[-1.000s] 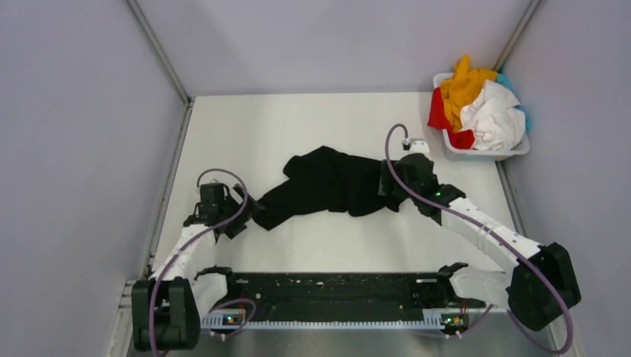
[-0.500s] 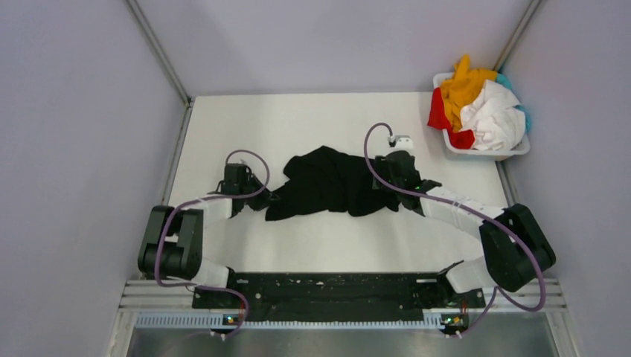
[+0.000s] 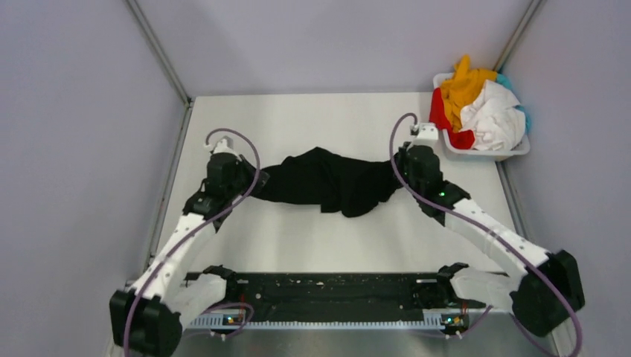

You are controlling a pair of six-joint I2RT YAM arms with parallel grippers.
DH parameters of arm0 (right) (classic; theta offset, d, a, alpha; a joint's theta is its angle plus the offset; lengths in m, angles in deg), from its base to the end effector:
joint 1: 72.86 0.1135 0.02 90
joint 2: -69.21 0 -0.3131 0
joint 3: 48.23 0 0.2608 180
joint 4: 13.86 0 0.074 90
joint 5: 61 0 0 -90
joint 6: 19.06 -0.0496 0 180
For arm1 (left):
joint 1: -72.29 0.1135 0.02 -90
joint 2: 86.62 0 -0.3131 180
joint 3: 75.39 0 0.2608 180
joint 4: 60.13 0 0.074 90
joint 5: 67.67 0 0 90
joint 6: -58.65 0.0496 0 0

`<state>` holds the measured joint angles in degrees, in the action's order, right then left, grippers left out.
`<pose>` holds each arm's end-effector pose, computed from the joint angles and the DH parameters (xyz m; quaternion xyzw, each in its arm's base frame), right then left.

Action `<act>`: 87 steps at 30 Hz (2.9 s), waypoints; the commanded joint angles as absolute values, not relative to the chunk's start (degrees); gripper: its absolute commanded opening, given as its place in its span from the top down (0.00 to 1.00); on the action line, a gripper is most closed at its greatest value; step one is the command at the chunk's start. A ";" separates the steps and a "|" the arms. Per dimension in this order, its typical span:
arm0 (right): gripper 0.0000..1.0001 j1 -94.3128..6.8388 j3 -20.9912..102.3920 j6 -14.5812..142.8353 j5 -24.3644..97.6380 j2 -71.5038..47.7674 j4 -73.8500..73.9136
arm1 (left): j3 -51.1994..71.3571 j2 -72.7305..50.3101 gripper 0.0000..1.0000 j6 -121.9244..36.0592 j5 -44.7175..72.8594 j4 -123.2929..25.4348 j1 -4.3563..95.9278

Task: Fold and stack the t-shirts
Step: Flatten out the tshirt

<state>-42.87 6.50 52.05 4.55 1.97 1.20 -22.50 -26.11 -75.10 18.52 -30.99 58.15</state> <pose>0.2347 0.1117 0.2906 0.0284 0.8425 0.0447 0.5360 0.2157 -0.0577 0.2775 -0.2139 0.8676 -0.2427 0.3775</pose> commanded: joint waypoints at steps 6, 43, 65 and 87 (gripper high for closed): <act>1.00 -42.45 27.66 55.48 11.09 26.92 10.92 | -4.12 -52.73 1.00 -69.41 26.86 -19.81 58.07; 0.03 -49.24 24.02 47.00 -8.14 -5.47 21.53 | -14.47 -14.87 1.00 -73.41 37.51 -20.86 58.46; 0.06 -6.02 16.35 40.21 11.82 -22.61 14.46 | -11.56 -11.00 0.55 -70.56 35.66 -27.00 60.58; 1.00 -8.65 7.35 30.33 -5.05 -12.49 22.85 | -36.68 -43.98 0.01 -87.12 29.36 -2.90 61.47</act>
